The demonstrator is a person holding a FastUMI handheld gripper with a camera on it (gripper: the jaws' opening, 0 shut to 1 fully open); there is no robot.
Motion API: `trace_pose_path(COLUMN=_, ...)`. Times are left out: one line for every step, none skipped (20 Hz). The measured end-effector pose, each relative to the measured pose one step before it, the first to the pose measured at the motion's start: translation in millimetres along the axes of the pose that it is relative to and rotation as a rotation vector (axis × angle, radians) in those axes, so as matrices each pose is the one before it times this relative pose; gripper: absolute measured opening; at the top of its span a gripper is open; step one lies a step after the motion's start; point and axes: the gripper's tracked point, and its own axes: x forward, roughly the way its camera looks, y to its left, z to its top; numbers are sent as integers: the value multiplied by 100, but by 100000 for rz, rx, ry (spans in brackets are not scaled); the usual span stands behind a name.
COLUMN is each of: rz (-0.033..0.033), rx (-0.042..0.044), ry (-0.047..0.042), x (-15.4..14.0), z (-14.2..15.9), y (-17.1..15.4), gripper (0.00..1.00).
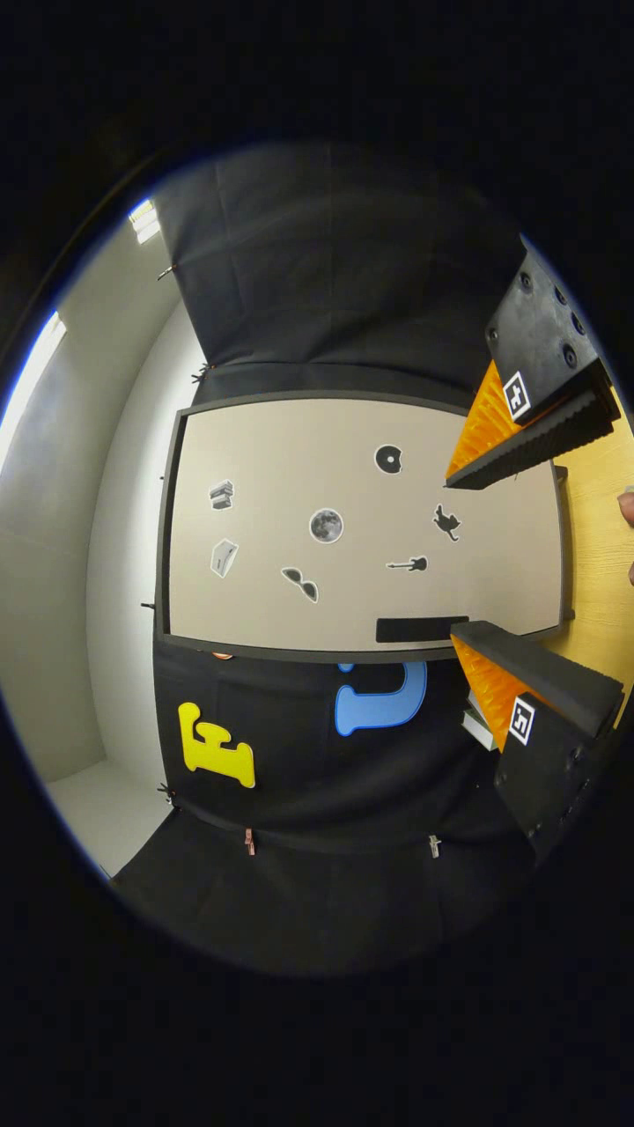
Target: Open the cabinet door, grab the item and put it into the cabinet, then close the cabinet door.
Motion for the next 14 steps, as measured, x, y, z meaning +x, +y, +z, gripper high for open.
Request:
trace_pose_path(rz=1360, rx=1140, ry=540, x=931, z=-314, y=766, gripper=97)
trace_pose_path(rz=927, rx=1484, ry=630, x=1068, z=-306, y=726, gripper=97)
trace_pose_path(rz=1176, rx=1453, ry=261, x=1192, z=-265, y=791, gripper=97)
trace_pose_path(rz=870, rx=1126, ry=320, x=1275, z=-375, y=694, gripper=97)
trace_pose_path(rz=1036, rx=743, ry=106, x=1261, z=-289, y=681, gripper=97)
trace_pose_path(rz=584, rx=616, ry=442, x=1652, z=-513, y=623, gripper=97)
trace_pose_path(rz=419, rx=474, ry=504, x=1359, z=-439, y=530, gripper=97)
trace_pose_path(rz=412, rx=284, ry=424, x=1342, z=-525, y=453, gripper=97)
trace_pose_path(rz=-309, rx=73, ry=447, x=1288, z=-478, y=334, gripper=97)
trace_pose_path(rz=-443, rx=-357, ry=416, x=1299, z=-485, y=179, gripper=97)
trace_pose_path(rz=-498, rx=-650, ry=450, x=1186, z=-549, y=177, gripper=97)
trace_pose_path(rz=-565, rx=-528, ry=513, x=1130, z=-619, y=179, gripper=97)
trace_pose_path(rz=-895, rx=-598, ry=264, x=1012, z=-499, y=55, gripper=97)
trace_pose_path(rz=-531, rx=-201, ry=-163, x=910, z=-339, y=134, gripper=97)
